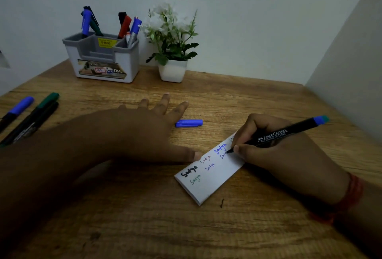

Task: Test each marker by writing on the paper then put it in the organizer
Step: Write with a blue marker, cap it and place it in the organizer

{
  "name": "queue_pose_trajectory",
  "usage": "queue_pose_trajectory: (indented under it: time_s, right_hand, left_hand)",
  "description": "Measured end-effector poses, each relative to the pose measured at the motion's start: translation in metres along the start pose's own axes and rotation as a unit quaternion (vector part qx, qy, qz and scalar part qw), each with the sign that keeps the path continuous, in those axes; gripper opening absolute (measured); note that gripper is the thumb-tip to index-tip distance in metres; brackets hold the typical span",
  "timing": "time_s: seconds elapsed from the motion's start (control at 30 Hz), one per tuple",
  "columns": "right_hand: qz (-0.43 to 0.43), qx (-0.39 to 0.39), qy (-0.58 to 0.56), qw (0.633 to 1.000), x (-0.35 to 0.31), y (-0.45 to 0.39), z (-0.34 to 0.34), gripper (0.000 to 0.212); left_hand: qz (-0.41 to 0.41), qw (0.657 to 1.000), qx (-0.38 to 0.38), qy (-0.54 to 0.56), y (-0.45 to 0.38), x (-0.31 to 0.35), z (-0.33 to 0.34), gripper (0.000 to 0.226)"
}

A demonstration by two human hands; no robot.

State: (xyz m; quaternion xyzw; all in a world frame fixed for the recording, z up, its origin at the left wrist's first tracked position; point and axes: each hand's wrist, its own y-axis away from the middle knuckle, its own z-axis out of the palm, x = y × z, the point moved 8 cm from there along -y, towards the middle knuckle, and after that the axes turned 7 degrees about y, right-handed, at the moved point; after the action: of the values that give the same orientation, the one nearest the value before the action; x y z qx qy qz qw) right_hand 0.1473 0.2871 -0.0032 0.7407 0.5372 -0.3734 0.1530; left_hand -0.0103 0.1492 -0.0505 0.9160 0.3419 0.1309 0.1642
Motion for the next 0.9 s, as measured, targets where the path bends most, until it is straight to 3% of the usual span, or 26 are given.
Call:
queue_pose_trajectory:
  time_s: [0.67, 0.9]
  right_hand:
    - [0.002, 0.007, 0.008, 1.000, 0.003, -0.001, -0.001, 0.016]
    - [0.026, 0.050, -0.081, 0.995, 0.013, -0.004, -0.009, 0.009]
  left_hand:
    - [0.002, 1.000, -0.001, -0.006, -0.001, 0.001, 0.000, 0.119]
    - [0.001, 1.000, -0.009, -0.005, -0.001, 0.000, 0.002, 0.119]
